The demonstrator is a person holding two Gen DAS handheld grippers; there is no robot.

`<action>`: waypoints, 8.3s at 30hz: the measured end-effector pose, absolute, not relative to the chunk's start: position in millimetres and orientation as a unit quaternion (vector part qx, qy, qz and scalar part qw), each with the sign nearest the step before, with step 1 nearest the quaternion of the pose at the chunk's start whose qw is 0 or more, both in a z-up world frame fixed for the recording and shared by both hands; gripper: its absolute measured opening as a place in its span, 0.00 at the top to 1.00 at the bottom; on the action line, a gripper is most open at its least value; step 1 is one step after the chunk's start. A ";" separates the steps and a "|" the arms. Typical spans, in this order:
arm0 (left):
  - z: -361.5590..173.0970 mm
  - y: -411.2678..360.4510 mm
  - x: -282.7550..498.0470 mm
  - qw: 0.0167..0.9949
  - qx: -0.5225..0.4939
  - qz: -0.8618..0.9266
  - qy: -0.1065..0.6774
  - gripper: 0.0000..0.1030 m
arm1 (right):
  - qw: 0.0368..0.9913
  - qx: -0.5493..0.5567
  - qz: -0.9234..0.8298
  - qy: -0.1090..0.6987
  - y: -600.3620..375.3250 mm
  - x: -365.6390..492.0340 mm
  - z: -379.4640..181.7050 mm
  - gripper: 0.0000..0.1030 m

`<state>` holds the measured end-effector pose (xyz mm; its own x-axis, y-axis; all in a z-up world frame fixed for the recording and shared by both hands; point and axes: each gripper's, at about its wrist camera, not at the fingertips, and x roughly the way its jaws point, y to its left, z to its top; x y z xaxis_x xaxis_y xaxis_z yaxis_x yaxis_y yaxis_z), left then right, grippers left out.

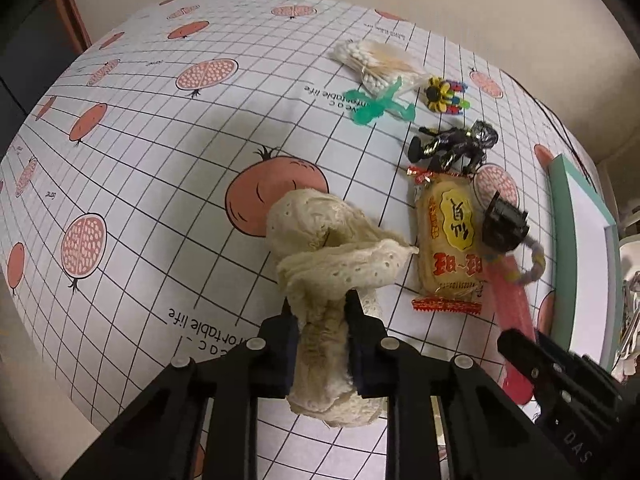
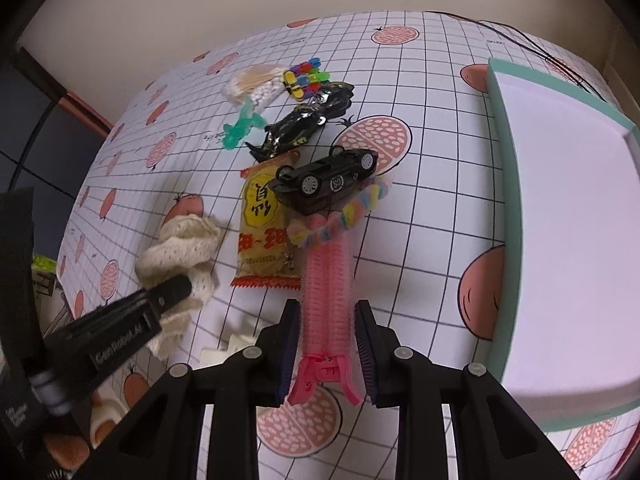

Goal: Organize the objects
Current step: 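Grasp the rainbow bracelet with the right tool while the left tool holds the lace cloth, then carry the lace cloth and bracelet into the white tray and open both tools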

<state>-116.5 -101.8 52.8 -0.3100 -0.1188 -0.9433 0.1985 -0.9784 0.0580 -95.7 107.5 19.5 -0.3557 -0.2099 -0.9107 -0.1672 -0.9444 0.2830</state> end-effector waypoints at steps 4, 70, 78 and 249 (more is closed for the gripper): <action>48.2 -78.5 -129.1 0.104 0.567 -0.816 0.030 0.78 | 0.023 0.566 -0.809 -0.160 107.2 -88.0 28.0 0.71; 54.8 -56.6 -119.1 0.105 0.564 -0.819 0.034 0.78 | 0.037 0.621 -0.779 -0.078 91.9 -63.6 27.1 0.72; 50.1 -46.3 -119.5 0.095 0.572 -0.814 0.026 0.78 | 0.048 0.647 -0.759 -0.055 85.6 -58.7 9.1 0.72; 7.8 168.7 -197.0 -0.129 0.467 -0.872 -0.074 0.56 | -0.175 0.373 -0.895 -0.170 332.4 -73.0 73.8 0.90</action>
